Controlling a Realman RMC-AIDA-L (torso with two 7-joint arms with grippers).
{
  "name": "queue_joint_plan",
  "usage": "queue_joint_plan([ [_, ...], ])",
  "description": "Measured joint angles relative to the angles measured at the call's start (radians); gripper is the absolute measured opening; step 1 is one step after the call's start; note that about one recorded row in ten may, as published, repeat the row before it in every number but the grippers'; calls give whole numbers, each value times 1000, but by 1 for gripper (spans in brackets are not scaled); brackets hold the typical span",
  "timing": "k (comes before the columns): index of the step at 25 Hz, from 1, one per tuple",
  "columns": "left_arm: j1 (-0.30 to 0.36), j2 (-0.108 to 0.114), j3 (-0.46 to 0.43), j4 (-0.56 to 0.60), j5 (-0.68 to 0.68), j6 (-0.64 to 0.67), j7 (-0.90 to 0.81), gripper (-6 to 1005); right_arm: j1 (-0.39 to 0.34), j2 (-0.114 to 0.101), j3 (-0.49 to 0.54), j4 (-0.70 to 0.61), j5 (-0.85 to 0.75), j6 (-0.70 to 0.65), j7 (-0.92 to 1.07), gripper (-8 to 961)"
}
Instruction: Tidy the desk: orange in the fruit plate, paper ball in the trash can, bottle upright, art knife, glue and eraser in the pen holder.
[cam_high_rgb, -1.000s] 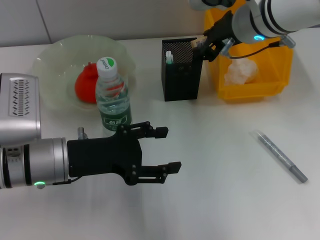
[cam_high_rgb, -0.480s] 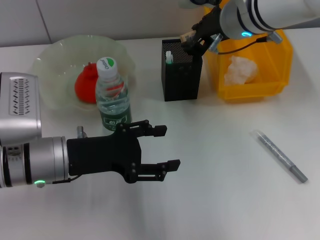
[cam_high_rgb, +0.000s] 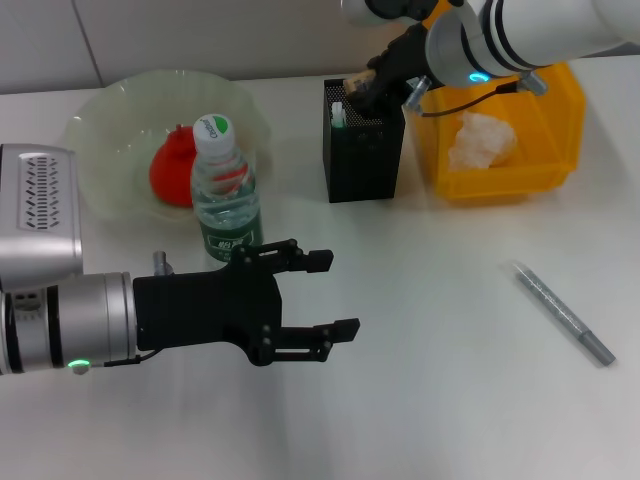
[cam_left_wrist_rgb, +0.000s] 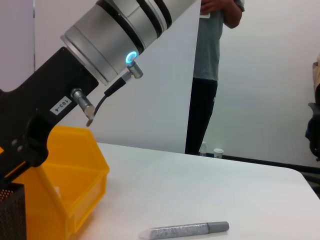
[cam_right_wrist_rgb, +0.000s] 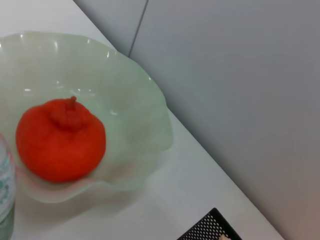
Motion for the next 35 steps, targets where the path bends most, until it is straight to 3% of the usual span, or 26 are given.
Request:
queue_joint_plan([
  [18, 0, 0, -8, 0, 0, 1, 1, 808, 2, -2, 10, 11, -1, -9, -1, 443],
  [23, 0, 0, -8, 0, 0, 2, 1, 808, -5, -2, 10, 4, -2, -2, -1, 624],
  [25, 0, 0, -8, 0, 0, 2, 1, 808, -14, -2, 11, -9, -1, 1, -1, 626],
  [30, 0, 0, -8, 0, 0, 2, 1, 808, -54, -2, 11, -119, 4, -52, -2, 631],
  [35, -8, 0, -6, 0, 0, 1, 1, 808, -61, -1, 13, -257, 0, -235, 44, 631],
])
